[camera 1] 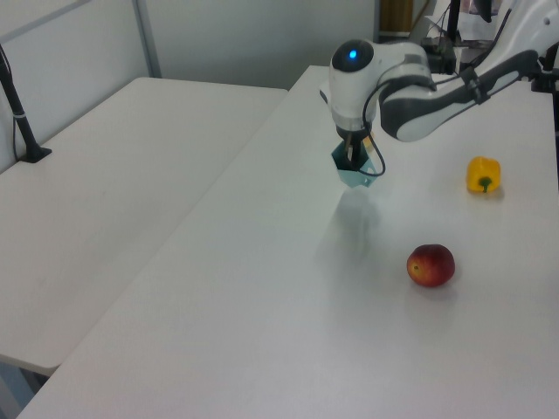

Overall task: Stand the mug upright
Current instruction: 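Rotate the held mug upright and lower it onto the table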

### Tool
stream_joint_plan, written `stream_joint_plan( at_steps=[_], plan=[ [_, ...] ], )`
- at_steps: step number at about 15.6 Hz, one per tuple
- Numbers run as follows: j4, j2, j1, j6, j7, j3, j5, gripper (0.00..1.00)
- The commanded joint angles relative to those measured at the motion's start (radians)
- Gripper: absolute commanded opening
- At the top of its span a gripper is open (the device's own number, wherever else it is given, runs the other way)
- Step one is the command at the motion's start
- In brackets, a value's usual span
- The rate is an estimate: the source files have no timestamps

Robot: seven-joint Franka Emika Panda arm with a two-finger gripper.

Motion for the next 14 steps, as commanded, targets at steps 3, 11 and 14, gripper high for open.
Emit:
stream_joint_plan(
  at_steps=[3,11,14],
  plan=[
    [0.098,-0.041,0.009,-0.113,-0.144,0.002,0.319,0.0],
    [0.098,0.029,0.003,-0.091,-0.486,0.007,0.624,0.0],
    [0.078,0.04,0.006,0.013,-0.593,0.007,0.629,0.0]
  ],
)
